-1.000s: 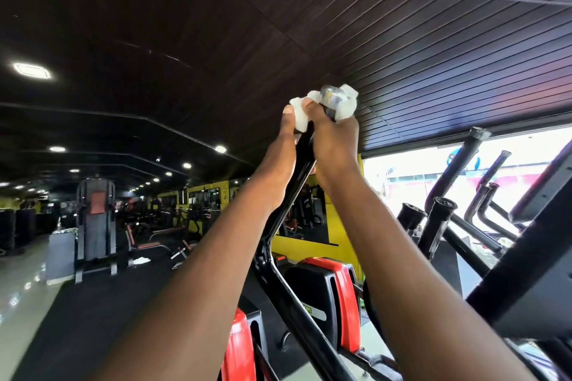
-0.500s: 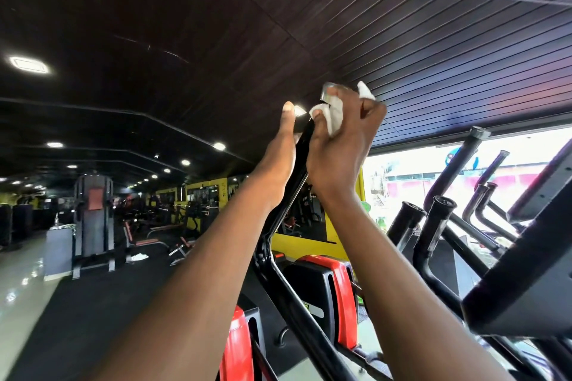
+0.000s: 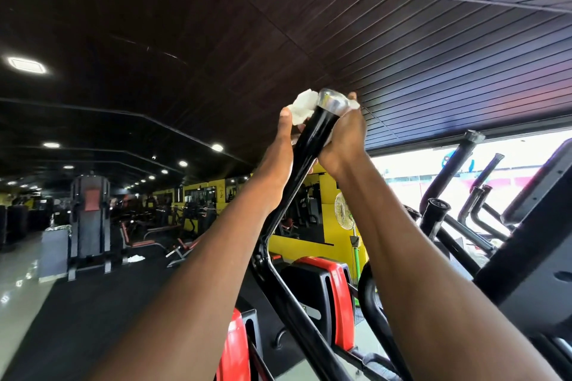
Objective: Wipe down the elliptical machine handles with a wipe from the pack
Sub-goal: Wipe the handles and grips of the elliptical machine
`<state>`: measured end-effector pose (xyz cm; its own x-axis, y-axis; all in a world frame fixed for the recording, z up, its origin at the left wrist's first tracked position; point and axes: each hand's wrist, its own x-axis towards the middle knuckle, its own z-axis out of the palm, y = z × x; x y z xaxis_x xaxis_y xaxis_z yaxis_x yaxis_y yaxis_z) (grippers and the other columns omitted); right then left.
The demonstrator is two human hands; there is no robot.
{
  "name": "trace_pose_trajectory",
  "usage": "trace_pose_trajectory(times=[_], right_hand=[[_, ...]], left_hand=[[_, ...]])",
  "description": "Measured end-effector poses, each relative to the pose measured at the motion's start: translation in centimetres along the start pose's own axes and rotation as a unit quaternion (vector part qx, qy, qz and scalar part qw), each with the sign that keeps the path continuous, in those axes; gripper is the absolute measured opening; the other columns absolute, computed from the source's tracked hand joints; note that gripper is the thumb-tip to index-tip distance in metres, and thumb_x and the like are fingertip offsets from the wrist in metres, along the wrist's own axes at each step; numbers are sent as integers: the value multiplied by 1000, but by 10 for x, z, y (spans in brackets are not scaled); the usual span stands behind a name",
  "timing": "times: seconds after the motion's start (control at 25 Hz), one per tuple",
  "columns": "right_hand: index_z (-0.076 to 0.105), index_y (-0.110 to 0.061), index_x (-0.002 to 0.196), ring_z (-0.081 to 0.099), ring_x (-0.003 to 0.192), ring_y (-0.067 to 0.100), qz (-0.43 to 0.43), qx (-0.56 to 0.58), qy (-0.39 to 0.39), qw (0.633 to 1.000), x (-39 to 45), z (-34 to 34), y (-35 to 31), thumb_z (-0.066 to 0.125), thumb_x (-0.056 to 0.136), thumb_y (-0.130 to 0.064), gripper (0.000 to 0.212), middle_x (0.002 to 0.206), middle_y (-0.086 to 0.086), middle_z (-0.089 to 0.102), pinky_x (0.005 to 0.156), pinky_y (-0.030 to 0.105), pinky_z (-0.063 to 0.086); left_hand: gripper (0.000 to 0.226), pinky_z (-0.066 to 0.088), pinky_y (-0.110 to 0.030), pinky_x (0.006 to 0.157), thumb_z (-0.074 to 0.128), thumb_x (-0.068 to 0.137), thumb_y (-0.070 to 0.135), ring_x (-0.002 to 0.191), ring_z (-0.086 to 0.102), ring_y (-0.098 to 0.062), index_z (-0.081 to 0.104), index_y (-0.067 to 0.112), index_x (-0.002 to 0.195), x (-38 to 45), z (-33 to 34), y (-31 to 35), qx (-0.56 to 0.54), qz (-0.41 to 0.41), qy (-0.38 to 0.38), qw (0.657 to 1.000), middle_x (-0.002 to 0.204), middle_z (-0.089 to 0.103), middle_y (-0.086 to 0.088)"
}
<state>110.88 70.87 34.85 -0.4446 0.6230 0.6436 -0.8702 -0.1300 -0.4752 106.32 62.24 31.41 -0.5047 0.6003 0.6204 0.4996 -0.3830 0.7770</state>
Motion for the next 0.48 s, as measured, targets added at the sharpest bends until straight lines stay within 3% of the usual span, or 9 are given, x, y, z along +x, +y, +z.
trace_pose_trajectory(times=[0.12, 0.2, 0.24, 0.28, 0.36, 0.4, 0.48], right_hand=[[65, -22, 94, 66, 80, 12, -120, -113, 5, 986, -29, -3, 28, 27, 101, -51, 48, 85, 0, 70, 78, 28, 53], [51, -30, 113, 61, 95, 9, -167, -218, -29, 961, -52, -14, 53, 26, 101, -47, 33, 109, 4, 64, 84, 25, 51], [43, -28, 127, 57, 102, 10, -145, -254, -52, 955, -64, -18, 61, 26, 102, -44, 34, 123, 8, 58, 87, 24, 50], [32, -19, 139, 53, 106, 7, -109, -279, -69, 952, -73, -22, 67, 27, 104, -40, 41, 132, 7, 51, 85, 14, 47], [22, -6, 146, 48, 104, -6, -46, -292, -99, 950, -83, -32, 72, 28, 105, -32, 50, 124, -4, 47, 73, -3, 40], [28, -8, 146, 49, 106, -6, -31, -287, -109, 951, -84, -36, 71, 28, 104, -33, 48, 118, -9, 48, 76, -1, 39], [52, -13, 129, 59, 110, 8, -32, -250, -84, 964, -73, -40, 66, 27, 103, -40, 45, 116, -4, 62, 89, 18, 46]], left_hand=[[72, 49, -25, 87, 16, 98, 63, 91, 64, -5, 59, 16, 130, -4, 0, -5, -36, 25, 6, 999, 115, 69, -2], [66, 53, -19, 86, 18, 100, 58, 90, 67, -1, 57, 15, 132, -9, -2, -9, -44, 47, 25, 998, 104, 73, 3], [66, 55, -21, 85, 20, 100, 59, 97, 67, -5, 52, 14, 136, -11, -4, -10, -53, 42, 38, 997, 108, 71, 0], [66, 57, -23, 81, 22, 98, 60, 108, 64, -13, 47, 16, 141, -14, -6, -11, -67, 30, 46, 996, 121, 66, -4], [64, 57, -20, 61, 24, 98, 59, 123, 54, -21, 44, 18, 143, -17, -10, -13, -84, 10, 60, 995, 136, 52, -7], [61, 55, -20, 62, 22, 99, 58, 125, 51, -18, 49, 20, 140, -19, -12, -17, -57, 9, 56, 997, 135, 52, -5], [60, 49, -26, 90, 19, 99, 59, 124, 52, -13, 57, 25, 130, -26, -13, -28, 21, 16, 35, 999, 131, 57, 0]])
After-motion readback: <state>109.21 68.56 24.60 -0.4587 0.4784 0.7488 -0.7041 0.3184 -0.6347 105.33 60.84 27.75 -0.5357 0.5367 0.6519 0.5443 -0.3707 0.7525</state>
